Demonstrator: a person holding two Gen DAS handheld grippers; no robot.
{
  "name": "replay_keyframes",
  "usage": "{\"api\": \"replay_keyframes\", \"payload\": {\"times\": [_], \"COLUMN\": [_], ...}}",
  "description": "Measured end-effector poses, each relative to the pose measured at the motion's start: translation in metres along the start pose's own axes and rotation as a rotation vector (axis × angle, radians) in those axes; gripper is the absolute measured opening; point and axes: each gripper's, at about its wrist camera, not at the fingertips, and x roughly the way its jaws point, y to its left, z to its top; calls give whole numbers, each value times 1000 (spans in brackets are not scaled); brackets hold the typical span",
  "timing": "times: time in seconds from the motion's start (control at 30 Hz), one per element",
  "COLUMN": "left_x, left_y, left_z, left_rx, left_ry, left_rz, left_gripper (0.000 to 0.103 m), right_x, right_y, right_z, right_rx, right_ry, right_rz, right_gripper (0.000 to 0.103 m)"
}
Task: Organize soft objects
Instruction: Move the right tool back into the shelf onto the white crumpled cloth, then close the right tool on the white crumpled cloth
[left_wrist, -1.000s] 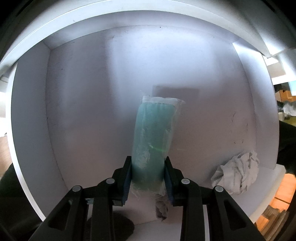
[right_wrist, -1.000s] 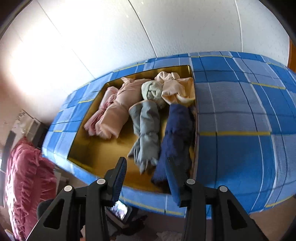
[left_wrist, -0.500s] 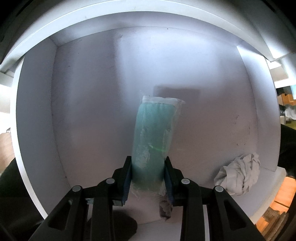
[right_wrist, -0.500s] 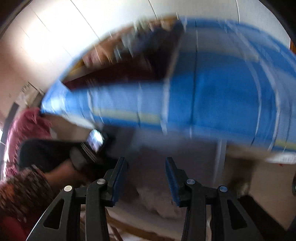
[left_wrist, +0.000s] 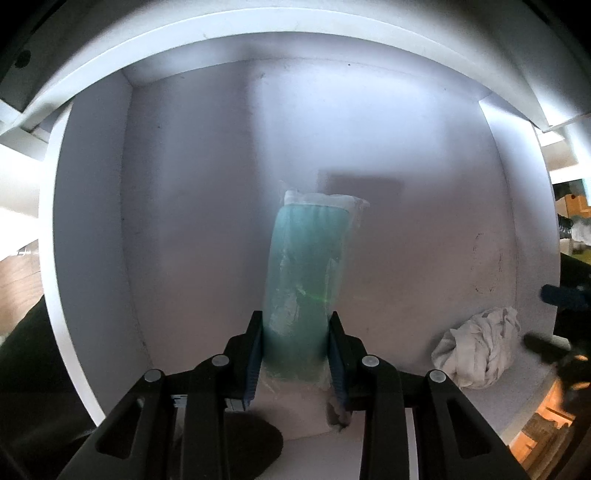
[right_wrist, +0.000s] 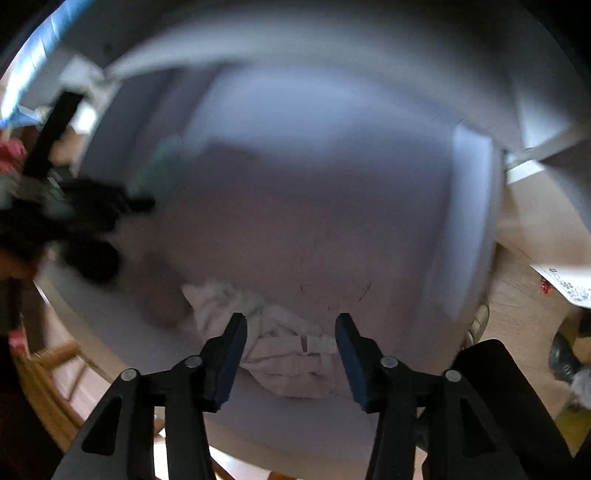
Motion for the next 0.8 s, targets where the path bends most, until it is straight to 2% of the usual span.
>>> {"api": "replay_keyframes", "payload": {"times": [0.07, 0.13, 0.2, 0.5, 0.6, 0.8], "left_x": [-2, -3, -3, -8, -8, -9], "left_y": [1, 2, 3, 7, 8, 5], "left_z": [-1, -1, -2, -7, -9, -9], "left_rx": [-6, -10, -16, -38, -44, -42], "left_ry": [-1, -5, -8, -19, -20, -22], "left_rz": [-2, 1, 2, 1, 5, 6], "left_gripper": [32, 32, 32, 32, 32, 32], "right_x": [15, 23, 29, 49, 59, 65], "right_y": [7, 11, 12, 26, 31, 25], "right_z": [0, 1, 2, 12, 16, 25], "right_rx": [-28, -44, -44, -100, -132, -87], "right_ry": [54, 82, 102, 160, 194, 198], "right_rz": [10, 28, 56, 67, 43, 27], "right_gripper": [77, 78, 84, 86, 86, 86]}}
